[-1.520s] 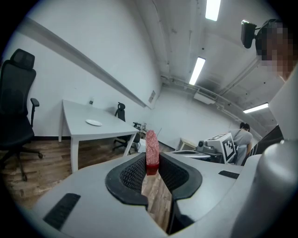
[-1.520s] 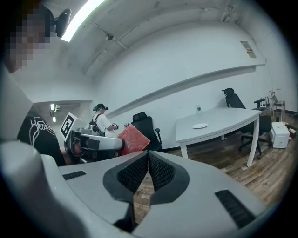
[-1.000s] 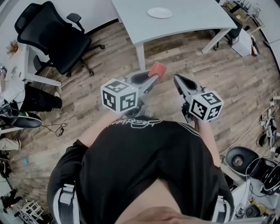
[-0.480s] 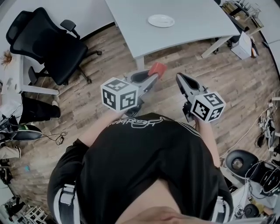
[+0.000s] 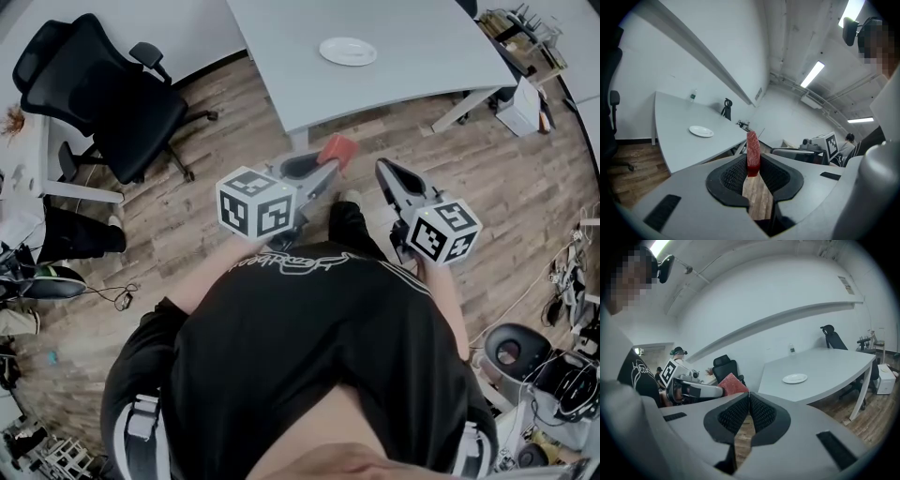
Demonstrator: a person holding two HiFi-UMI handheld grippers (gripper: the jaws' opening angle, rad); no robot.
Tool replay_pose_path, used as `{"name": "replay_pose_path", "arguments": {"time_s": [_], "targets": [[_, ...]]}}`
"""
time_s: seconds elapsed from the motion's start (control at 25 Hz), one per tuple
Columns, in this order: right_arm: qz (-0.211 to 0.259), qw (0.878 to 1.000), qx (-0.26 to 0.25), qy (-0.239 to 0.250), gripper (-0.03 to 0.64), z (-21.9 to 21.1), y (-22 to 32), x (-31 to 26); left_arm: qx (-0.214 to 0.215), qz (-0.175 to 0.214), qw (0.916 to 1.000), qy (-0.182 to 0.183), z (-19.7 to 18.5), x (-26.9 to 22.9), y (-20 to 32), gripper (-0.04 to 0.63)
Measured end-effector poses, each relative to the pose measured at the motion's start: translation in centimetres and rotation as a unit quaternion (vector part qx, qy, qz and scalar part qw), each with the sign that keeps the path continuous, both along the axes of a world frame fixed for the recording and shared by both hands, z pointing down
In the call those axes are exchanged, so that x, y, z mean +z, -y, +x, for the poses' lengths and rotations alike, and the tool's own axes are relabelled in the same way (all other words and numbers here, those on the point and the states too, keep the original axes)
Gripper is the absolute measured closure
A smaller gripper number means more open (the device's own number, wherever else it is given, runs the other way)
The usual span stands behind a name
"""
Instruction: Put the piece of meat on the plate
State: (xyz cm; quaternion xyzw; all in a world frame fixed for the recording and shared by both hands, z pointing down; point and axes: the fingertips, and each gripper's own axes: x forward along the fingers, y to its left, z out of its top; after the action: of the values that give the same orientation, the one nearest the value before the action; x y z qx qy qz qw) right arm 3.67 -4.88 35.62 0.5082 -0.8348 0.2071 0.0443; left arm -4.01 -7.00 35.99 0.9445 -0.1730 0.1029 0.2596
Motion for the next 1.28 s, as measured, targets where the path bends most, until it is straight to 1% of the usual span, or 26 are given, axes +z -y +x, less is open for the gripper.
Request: {"name": "replay_pose_path", "arguments": {"time_s": [0.32,0.72,1.12,1.28], "targets": [[-0.010,1.000,-0.007,0.008,0.606,2.9,4.9,1.0,-0.014,-0.002,0.9999,0.004,2.5,0.6,4.5,0.511],[-0.040,0.999,-0.020,0.010,0.606,7.6,13.0,2.4,-0.026,-0.028,0.9992,0.010,7.2,2.4,12.1,0.511],[-0.074,0.996,-0.039,0.025,0.606,12.7,20.6,5.2,-0.042,-0.053,0.9971,0.036,12.2,4.9,19.4,0.511],[-0.082,0.995,-0.051,0.036,0.606,13.7,23.6,5.7,-0.049,-0.056,0.9961,0.046,13.6,5.3,21.9,0.511]]}}
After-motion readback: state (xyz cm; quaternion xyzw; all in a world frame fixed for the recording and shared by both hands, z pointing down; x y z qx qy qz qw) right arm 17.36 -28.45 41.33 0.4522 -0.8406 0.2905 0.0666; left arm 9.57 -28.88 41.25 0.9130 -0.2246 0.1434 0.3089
